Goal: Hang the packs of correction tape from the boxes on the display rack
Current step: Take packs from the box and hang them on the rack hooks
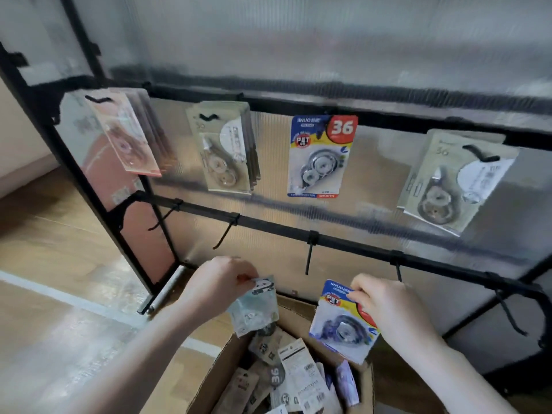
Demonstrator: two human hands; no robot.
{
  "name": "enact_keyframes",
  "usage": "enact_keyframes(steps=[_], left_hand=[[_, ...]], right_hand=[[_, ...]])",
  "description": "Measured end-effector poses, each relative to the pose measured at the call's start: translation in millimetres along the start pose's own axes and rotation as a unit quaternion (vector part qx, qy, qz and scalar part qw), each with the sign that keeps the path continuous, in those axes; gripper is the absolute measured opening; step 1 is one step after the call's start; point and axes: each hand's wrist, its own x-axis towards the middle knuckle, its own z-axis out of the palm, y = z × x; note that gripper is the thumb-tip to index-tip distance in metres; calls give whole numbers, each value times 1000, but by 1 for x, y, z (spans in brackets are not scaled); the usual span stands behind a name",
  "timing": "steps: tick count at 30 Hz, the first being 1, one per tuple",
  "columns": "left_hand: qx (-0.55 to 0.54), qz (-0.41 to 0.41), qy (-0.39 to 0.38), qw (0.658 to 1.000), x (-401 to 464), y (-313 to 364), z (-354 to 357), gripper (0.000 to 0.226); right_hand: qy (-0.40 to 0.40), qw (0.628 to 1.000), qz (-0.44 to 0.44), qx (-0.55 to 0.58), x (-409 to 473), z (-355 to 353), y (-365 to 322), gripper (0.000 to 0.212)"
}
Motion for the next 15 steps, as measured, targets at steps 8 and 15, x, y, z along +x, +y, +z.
enact_keyframes(steps=[8,15], left_hand=[[-31,8,-19,999,2,34,-103,11],[-40,43,-55,997,13,105,-152,10]], right_hand=[[-30,999,28,-11,2,-100,-20,4],[79,996,49,-17,-25,-176,11,7]])
